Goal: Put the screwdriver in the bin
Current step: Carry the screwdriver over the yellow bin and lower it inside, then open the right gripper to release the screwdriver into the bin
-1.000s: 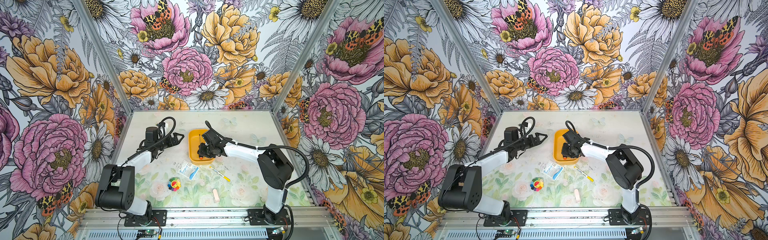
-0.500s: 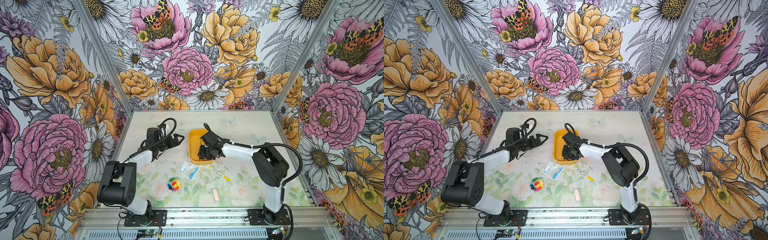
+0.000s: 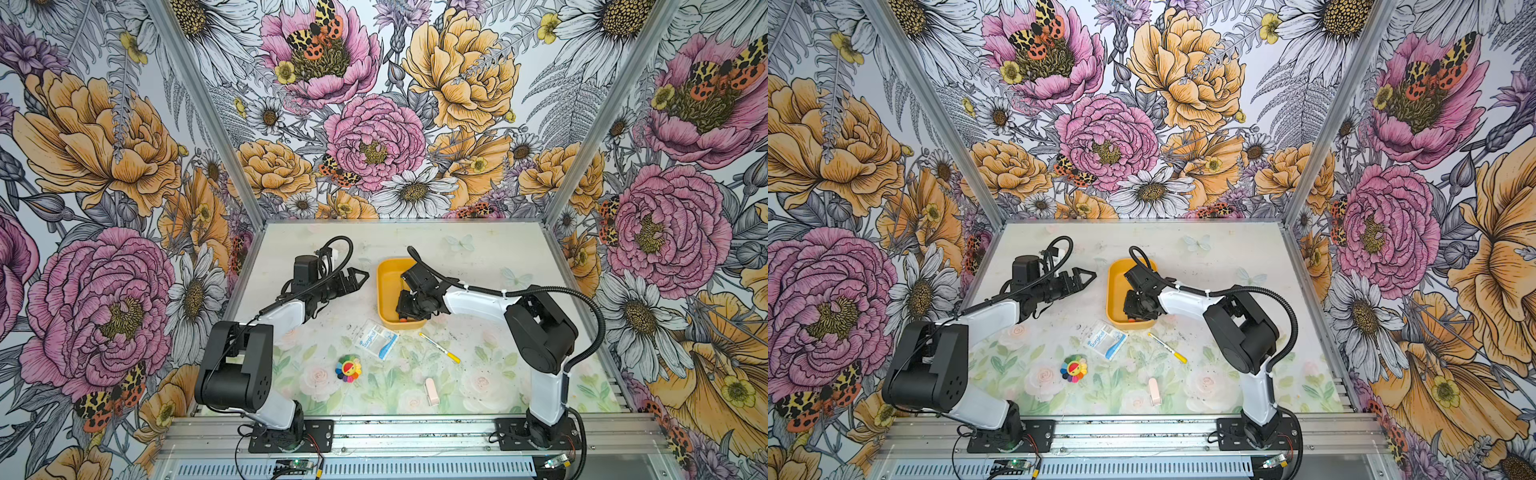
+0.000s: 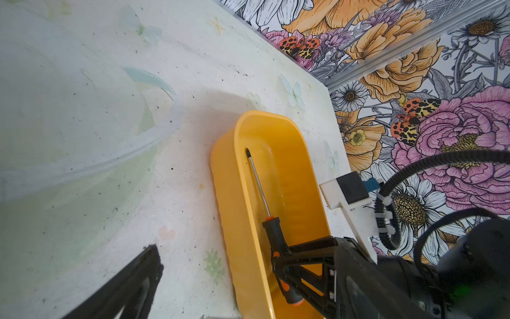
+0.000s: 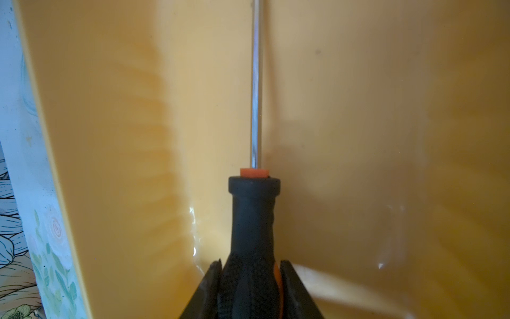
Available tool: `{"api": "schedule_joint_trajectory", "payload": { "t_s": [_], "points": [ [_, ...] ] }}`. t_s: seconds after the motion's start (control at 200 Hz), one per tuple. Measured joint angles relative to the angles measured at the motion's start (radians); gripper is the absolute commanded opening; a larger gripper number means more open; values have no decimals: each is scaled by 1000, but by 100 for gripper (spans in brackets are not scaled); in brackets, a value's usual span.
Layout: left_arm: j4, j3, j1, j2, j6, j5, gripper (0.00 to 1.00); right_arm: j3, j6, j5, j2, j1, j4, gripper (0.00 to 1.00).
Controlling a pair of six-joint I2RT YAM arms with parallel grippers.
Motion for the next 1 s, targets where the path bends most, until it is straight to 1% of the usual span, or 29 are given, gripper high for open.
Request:
{"api": "schedule_joint_trajectory", "payload": {
  "t_s": [0.085, 0.18, 0.22, 0.66, 0.831, 1.001],
  "points": [
    [0, 0, 0, 0, 0, 0, 99, 3, -2, 1, 0, 0, 1, 46],
    [0, 0, 0, 0, 0, 0, 99, 9, -2, 3, 0, 0, 4, 52],
    [0, 0, 0, 0, 0, 0, 99, 11, -1, 4, 0, 0, 6, 53],
    [0, 0, 0, 0, 0, 0, 99, 13, -7, 16, 0, 0, 6, 53],
    [0, 0, 0, 0, 0, 0, 99, 28, -85, 18, -17, 0, -2, 52],
    [-2, 5, 0, 0, 2, 0, 99, 33, -236, 21, -127, -5, -19, 53]
  ]
}}
